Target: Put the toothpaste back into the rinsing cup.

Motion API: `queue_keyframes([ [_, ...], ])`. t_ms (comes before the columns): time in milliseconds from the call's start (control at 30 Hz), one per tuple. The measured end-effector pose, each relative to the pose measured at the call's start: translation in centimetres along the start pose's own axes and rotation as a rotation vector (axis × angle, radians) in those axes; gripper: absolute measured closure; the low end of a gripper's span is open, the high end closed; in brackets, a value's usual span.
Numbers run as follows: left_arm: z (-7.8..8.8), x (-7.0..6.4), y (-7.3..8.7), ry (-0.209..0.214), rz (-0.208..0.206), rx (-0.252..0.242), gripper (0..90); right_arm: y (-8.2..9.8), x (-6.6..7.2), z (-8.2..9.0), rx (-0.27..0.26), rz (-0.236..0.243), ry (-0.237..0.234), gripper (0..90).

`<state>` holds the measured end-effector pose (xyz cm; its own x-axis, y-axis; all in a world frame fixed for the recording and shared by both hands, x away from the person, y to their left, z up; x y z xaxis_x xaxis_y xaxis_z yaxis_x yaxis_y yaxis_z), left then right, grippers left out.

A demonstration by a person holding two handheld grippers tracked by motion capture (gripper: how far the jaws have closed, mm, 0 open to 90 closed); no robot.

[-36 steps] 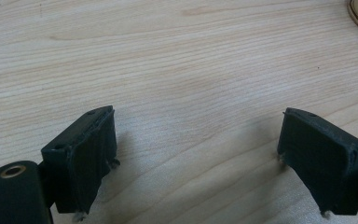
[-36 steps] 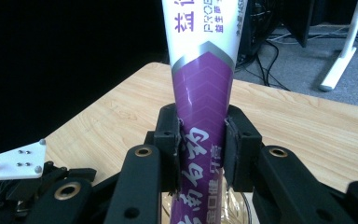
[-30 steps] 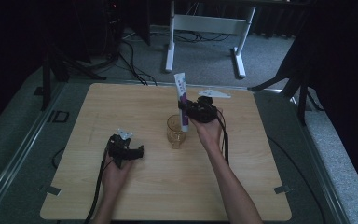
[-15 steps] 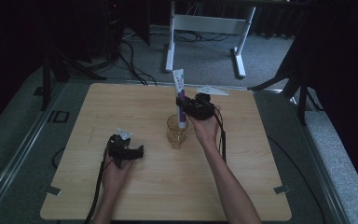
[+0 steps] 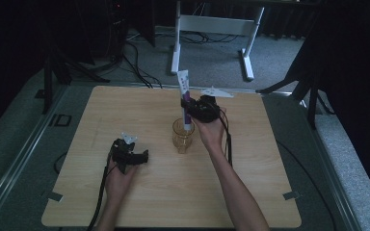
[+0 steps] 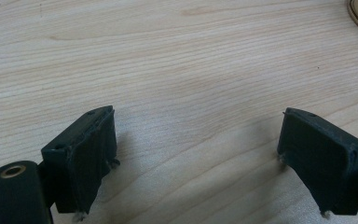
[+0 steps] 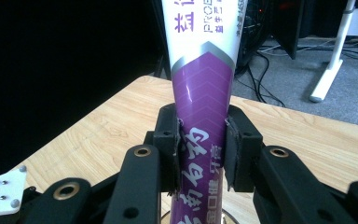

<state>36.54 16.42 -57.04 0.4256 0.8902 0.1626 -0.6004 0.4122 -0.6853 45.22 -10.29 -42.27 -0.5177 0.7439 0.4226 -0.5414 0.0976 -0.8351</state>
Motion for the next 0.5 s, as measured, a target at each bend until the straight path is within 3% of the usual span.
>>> queue_keyframes([
  [500,-0.01,-0.01,0.00,-0.001,0.000,-0.001,11.9,0.52,0.32,-0.12,0.012,0.046,0.017,69.1],
])
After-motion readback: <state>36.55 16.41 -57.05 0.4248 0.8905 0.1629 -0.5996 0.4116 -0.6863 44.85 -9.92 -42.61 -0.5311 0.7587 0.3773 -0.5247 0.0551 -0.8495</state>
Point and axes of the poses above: each handheld gripper's, and its own axes: z roughly backward along the jaws, y roughly out of its underside, x roughly to its left, the point moved 1 cm from there along -z, roughly forward along the jaws, and after that the axes turned 14 degrees about -z, right-handed, at the moved point
